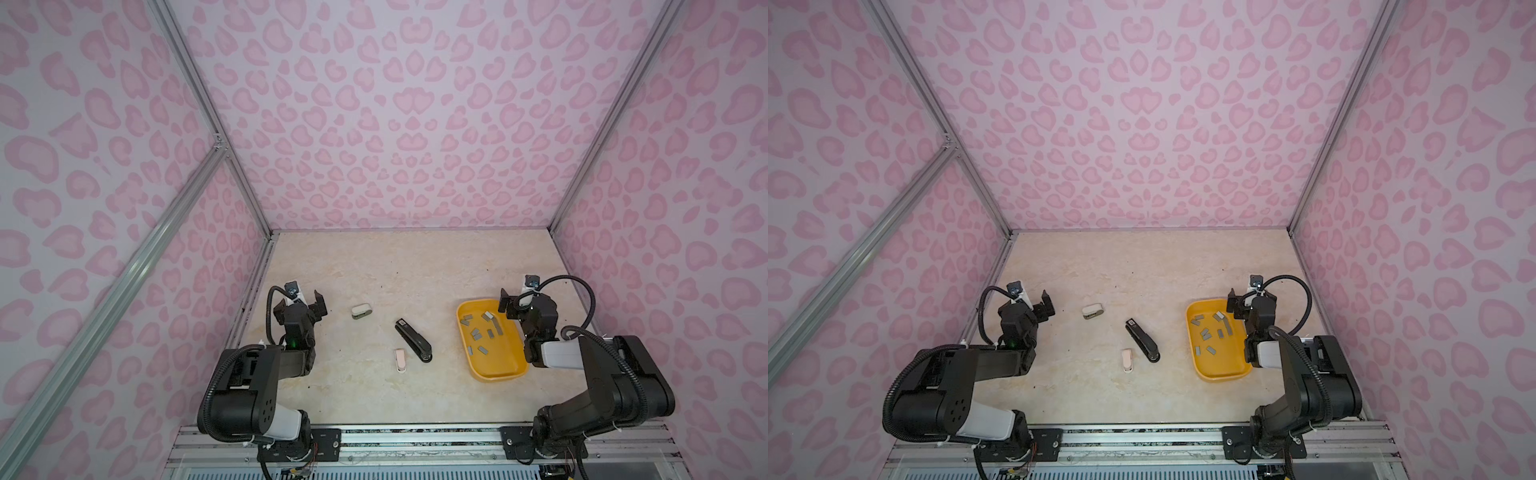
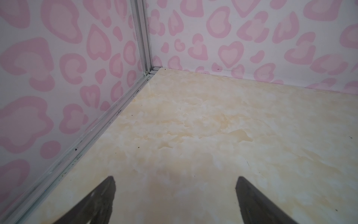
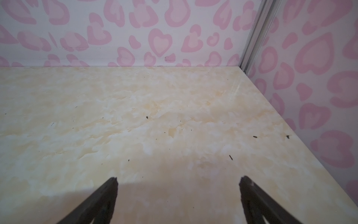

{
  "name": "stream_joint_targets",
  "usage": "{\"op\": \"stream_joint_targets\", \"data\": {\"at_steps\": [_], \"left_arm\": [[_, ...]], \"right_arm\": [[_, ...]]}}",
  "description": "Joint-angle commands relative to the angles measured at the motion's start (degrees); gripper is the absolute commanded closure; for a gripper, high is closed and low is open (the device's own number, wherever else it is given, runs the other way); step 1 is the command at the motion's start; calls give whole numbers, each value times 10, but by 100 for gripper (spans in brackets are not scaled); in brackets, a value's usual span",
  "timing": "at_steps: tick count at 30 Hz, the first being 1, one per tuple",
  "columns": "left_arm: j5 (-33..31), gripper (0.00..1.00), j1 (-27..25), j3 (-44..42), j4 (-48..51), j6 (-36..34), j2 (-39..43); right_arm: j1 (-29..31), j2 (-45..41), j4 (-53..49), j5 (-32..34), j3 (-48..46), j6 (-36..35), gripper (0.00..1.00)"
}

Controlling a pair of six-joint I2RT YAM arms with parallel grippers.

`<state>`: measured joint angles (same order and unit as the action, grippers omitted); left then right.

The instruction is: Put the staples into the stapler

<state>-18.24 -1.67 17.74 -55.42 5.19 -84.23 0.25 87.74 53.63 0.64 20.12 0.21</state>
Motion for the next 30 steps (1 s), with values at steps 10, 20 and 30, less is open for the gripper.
{"op": "stream_joint_targets", "data": {"at_steps": [10, 20, 30], "left_arm": [[-3, 2, 0, 1, -26, 3, 0], [-4, 2, 0, 0, -27, 3, -1], [-3, 2, 1, 1, -26, 3, -1]], "right_arm": [[1, 2, 3, 7, 1, -3, 2], [1, 2, 4, 7, 0, -4, 2], [1, 3, 0, 11, 3, -2, 2]]}}
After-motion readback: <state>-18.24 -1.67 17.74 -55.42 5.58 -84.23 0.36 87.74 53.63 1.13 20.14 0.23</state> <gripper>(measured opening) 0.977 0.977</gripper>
